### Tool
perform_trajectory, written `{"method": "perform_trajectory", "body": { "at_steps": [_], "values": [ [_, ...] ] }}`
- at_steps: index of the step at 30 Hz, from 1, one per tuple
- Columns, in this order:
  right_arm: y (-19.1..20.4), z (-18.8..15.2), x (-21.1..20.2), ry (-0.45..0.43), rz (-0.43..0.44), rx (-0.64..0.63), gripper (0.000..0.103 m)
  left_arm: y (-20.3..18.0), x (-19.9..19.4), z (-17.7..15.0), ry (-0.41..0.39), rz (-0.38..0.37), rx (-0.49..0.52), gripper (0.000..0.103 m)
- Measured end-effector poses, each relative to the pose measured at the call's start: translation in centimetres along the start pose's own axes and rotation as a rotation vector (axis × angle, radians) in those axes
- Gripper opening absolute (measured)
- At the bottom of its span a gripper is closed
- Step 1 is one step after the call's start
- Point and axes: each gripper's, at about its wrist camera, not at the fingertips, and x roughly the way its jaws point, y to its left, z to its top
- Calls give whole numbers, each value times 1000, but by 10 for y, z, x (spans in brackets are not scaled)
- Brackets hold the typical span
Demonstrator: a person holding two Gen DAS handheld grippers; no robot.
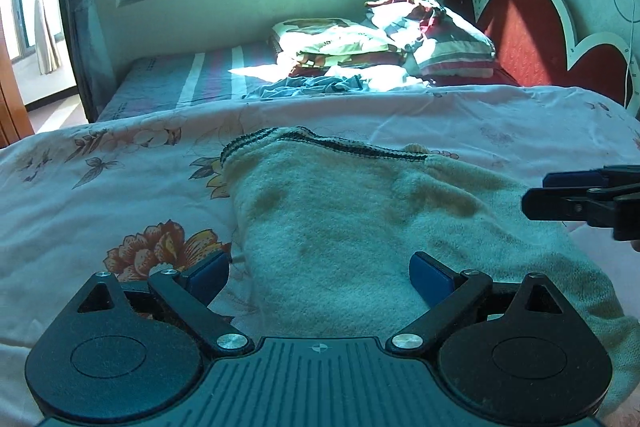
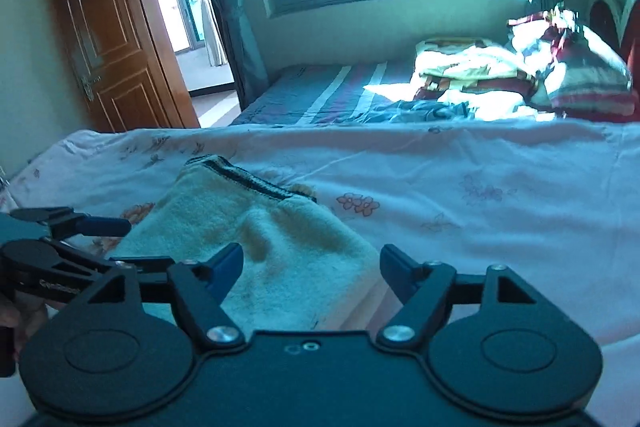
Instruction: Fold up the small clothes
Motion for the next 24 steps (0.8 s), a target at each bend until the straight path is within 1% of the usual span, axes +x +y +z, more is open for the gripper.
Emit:
{"method": "perform_trajectory", "body": {
  "at_steps": [1,2,4,6,8,11,13,16,17,18,19,20,21,22,24],
  "values": [
    [-9,-2,-5,14,33,57,72,-2,-1,0,2,12,0,101],
    [-16,-5,-9,23,55,108,70,-4,-4,1,1,25,-1,103],
    [-36,-11,-15,42,107,224,70,-8,-6,1,5,33,7,103],
    [-52,-17,-21,50,139,317,70,-6,-13,-2,10,19,-6,103],
    [-64,-25,-24,69,172,399,70,3,-21,-7,13,-37,-47,103],
    [-76,-35,-27,106,199,470,70,33,-26,-21,61,-176,-178,103],
    [-81,-41,-27,135,233,520,70,52,-24,-32,92,-228,-255,103],
    [-81,-47,-27,158,291,561,70,73,-19,-44,137,-331,-368,103],
    [-79,-48,-27,168,297,565,69,76,-17,-47,147,-360,-396,102],
    [-76,-47,-27,167,289,550,67,77,-16,-49,151,-370,-409,102],
    [-71,-46,-27,163,282,520,61,77,-15,-50,153,-369,-410,102],
    [-66,-44,-27,164,277,495,52,76,-13,-51,155,-368,-406,102],
    [-62,-43,-25,167,282,486,45,75,-12,-52,156,-372,-404,102],
    [-59,-41,-23,161,292,480,33,72,-9,-53,158,-373,-405,103],
    [-52,-38,-18,168,273,439,26,70,-6,-54,160,-384,-404,103]
  ]
}}
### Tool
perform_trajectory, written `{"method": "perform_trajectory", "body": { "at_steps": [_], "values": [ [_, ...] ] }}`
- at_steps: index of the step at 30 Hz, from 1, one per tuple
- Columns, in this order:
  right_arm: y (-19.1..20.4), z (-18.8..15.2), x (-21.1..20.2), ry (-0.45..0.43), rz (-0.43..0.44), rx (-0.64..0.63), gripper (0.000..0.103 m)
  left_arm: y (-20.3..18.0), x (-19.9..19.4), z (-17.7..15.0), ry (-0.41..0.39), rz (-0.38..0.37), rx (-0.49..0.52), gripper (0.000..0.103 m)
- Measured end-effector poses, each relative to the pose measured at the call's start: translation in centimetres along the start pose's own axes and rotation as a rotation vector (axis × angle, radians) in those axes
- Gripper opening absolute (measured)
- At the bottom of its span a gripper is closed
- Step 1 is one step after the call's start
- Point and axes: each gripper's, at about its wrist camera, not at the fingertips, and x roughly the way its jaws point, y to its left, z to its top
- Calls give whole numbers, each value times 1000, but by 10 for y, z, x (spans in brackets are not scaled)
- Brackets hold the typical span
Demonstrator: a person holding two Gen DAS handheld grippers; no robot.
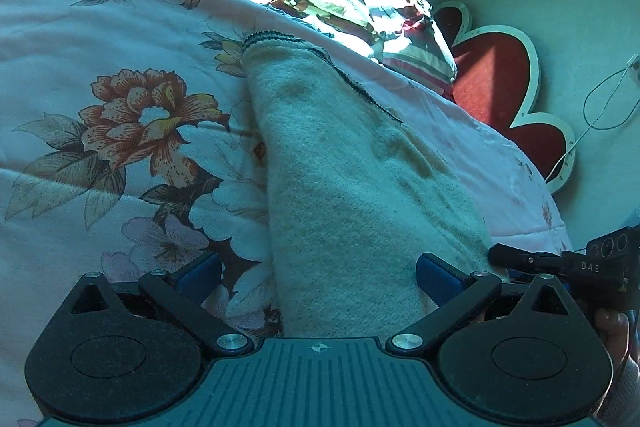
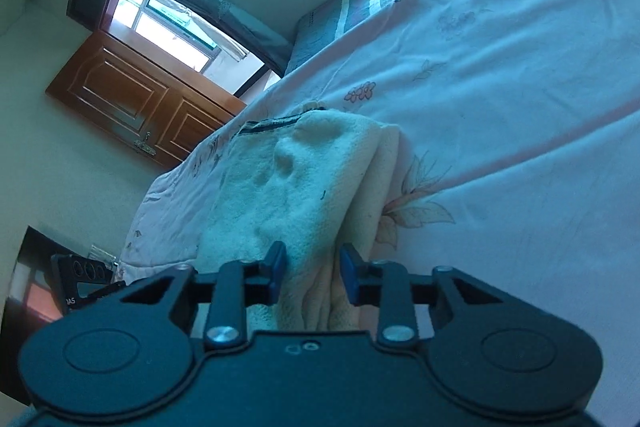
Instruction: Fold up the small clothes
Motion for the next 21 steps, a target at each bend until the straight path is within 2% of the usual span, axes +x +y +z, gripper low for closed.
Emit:
{"method": "perform_trajectory", "body": {
  "at_steps": [1,3,4,5,6,7,8,9,10,13,15,21],
  "values": [
    [1,0,4,7,-30,-22,15,0,1,0,2,-4,2,103],
    [-4,-3,11,10,-116,-43,24,-1,2,3,15,-3,21,103],
    [-10,-5,10,0,-111,-19,24,-2,2,4,22,4,36,103],
    [-12,-5,7,-5,-100,3,28,-2,2,6,31,6,46,103],
    [-12,-5,2,-14,-95,18,34,-3,2,7,35,5,50,103],
    [-14,-5,-4,-24,-81,43,45,0,0,9,38,-3,49,103],
    [-18,-5,-9,-28,-53,77,65,3,0,10,42,-15,43,102],
    [-22,-4,-12,-30,-21,106,77,7,0,11,48,-31,34,102],
    [-27,-3,-15,-30,7,140,83,10,0,12,52,-45,26,102],
    [-37,2,-3,56,37,201,79,19,3,15,72,-130,-38,102],
    [-34,6,3,82,26,166,78,24,7,17,86,-186,-85,102],
    [-22,17,14,145,18,111,77,19,23,21,134,-233,-92,100]
  ]
}}
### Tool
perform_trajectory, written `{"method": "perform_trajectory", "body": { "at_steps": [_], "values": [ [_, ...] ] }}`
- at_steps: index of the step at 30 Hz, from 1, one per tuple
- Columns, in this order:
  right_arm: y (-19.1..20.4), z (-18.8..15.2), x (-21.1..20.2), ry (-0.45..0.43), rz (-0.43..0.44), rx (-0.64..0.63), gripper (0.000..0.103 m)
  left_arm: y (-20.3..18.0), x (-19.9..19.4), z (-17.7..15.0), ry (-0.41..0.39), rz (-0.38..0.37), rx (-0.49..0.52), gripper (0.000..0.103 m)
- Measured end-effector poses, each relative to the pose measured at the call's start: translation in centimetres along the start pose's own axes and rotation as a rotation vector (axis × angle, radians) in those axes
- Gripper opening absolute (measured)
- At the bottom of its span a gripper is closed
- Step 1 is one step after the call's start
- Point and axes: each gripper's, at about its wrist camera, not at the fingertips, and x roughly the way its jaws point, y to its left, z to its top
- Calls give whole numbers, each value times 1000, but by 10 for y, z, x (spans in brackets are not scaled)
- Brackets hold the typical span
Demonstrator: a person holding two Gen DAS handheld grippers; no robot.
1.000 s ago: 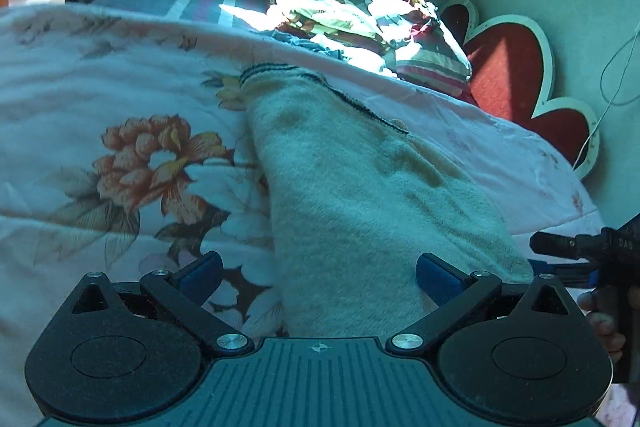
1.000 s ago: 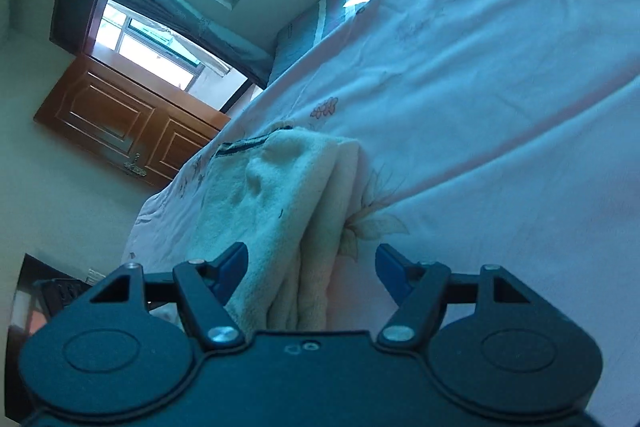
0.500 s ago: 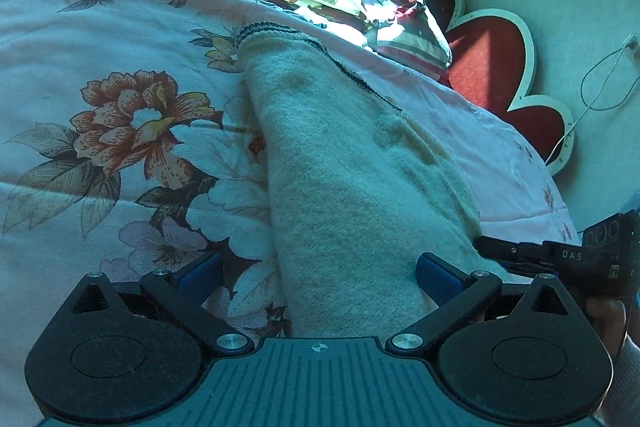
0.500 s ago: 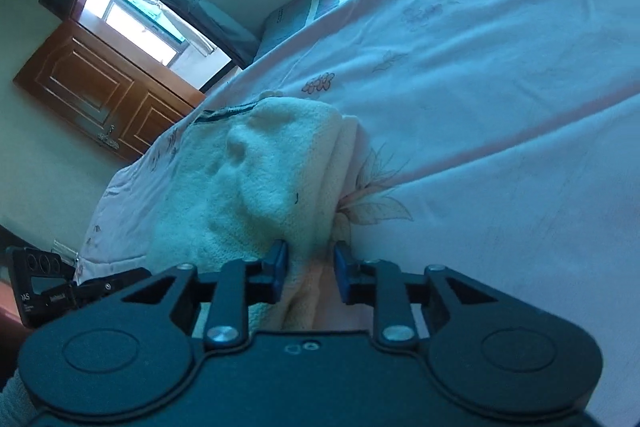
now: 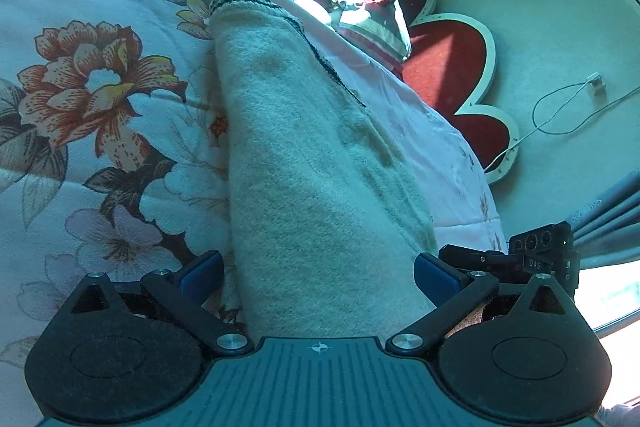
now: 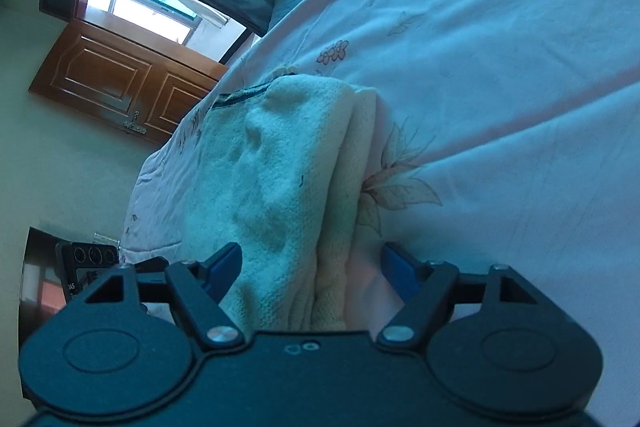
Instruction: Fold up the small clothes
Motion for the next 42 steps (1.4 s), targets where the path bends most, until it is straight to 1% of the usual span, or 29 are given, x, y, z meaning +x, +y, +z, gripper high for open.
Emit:
{"method": "perform_trajectory", "body": {
  "at_steps": [3,6,7,8,11,15,17,19,23,24,25,26,28,29,31,35,39,42],
  "values": [
    [4,3,5,19,1,-27,75,-4,7,3,11,-3,12,99],
    [4,4,10,29,27,-43,70,-7,12,6,13,5,23,93],
    [3,4,11,29,38,-41,64,-7,14,7,12,4,18,92],
    [1,4,12,29,51,-37,61,-6,15,8,11,1,14,92],
    [-6,5,17,30,108,-11,56,-4,17,9,7,-11,-1,92],
    [-15,2,16,32,167,-25,47,1,16,9,2,-34,-21,92],
    [-25,2,8,43,193,-14,35,5,14,9,0,-37,-24,87],
    [-33,2,4,41,203,5,33,6,13,9,-2,-35,-24,85],
    [-20,2,12,26,167,-29,33,0,17,9,-15,-8,0,85],
    [-17,2,14,16,157,-33,32,-5,19,10,-20,22,22,80],
    [-15,1,14,6,144,-40,31,-12,20,9,-22,73,59,71],
    [-13,-1,13,-5,134,-51,30,-16,21,9,-24,92,82,64],
    [-11,-7,10,-27,113,-71,29,-22,20,6,-30,117,120,60],
    [-7,-9,8,-40,101,-84,28,-23,20,6,-34,119,125,56],
    [1,-12,5,-59,74,-112,27,-29,14,6,-44,129,139,52],
    [20,-17,-5,-92,45,-158,25,-40,3,7,-57,129,178,48],
    [45,-26,-19,-116,18,-216,25,-50,-17,5,-75,88,222,48],
    [70,-34,-26,-134,-6,-253,25,-50,-35,4,-84,60,245,48]
  ]
}}
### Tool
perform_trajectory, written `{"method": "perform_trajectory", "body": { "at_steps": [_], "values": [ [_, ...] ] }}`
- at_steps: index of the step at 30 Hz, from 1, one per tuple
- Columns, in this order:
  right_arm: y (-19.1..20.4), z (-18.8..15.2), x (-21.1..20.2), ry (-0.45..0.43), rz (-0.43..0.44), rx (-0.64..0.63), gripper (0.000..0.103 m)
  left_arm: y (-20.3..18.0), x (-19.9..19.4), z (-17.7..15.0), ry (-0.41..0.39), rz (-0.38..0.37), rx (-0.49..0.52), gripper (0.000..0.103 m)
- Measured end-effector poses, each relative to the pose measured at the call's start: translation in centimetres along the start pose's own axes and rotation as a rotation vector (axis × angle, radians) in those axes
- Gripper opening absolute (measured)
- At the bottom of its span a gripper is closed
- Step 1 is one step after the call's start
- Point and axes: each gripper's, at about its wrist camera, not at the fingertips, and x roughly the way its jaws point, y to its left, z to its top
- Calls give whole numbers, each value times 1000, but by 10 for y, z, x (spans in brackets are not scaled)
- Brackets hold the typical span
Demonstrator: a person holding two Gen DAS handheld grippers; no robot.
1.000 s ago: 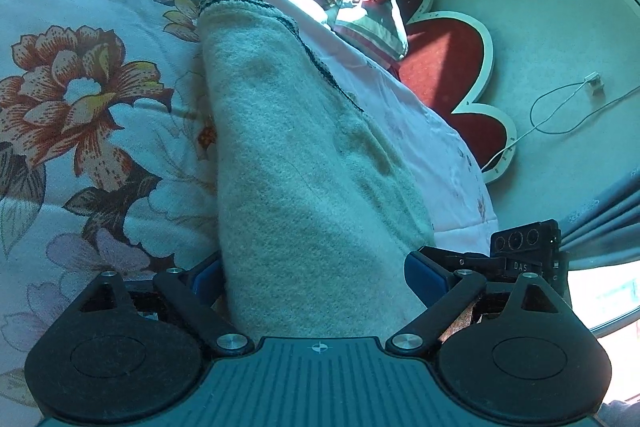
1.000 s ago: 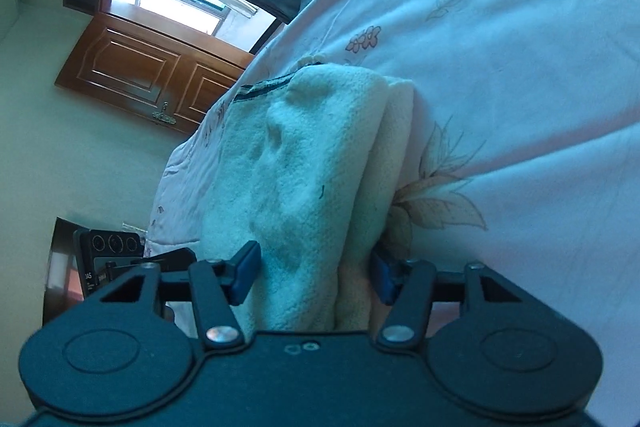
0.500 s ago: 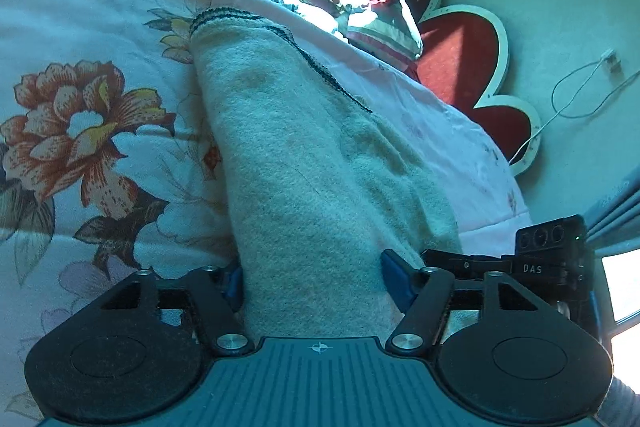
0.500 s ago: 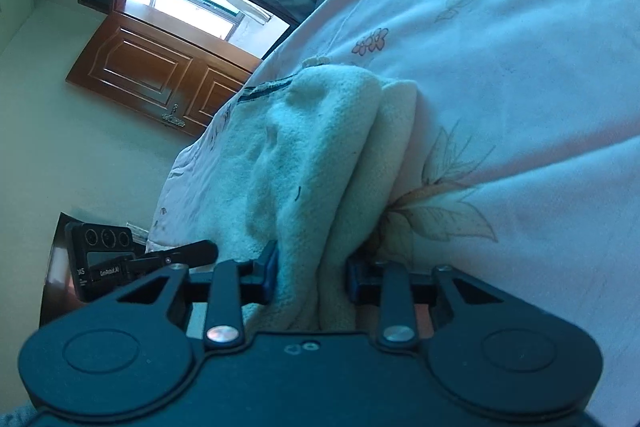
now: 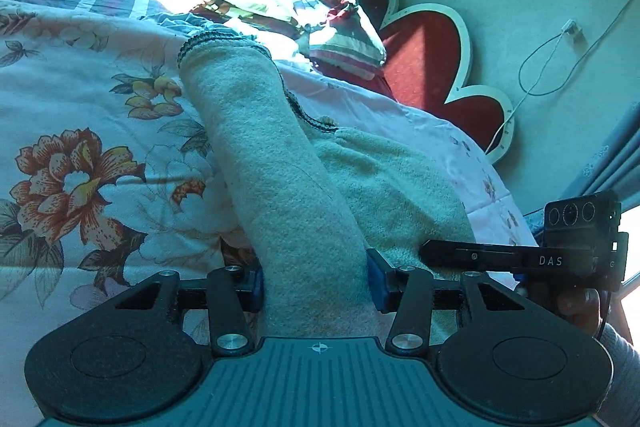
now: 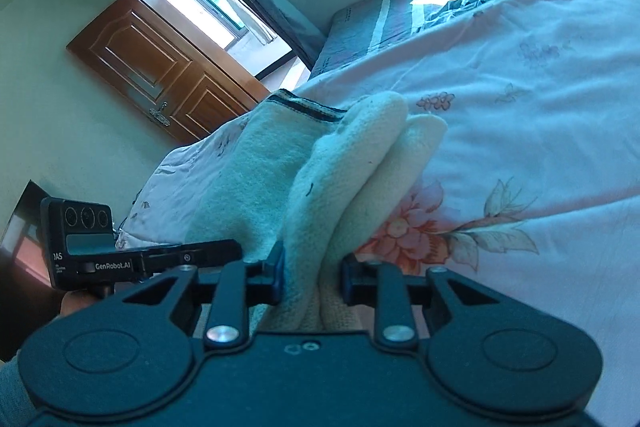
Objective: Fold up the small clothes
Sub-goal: 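Fold the held side over the sweater with the right gripper and release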
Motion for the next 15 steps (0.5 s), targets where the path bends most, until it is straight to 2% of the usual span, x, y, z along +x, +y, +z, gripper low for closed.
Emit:
{"method": "perform_trajectory", "body": {
  "at_steps": [6,15],
  "values": [
    [60,-9,11,-29,-23,-37,25,22,-61,-7,-38,-25,12,48],
    [165,-43,107,12,47,-60,25,117,-191,-29,-49,54,-24,48]
  ]
}}
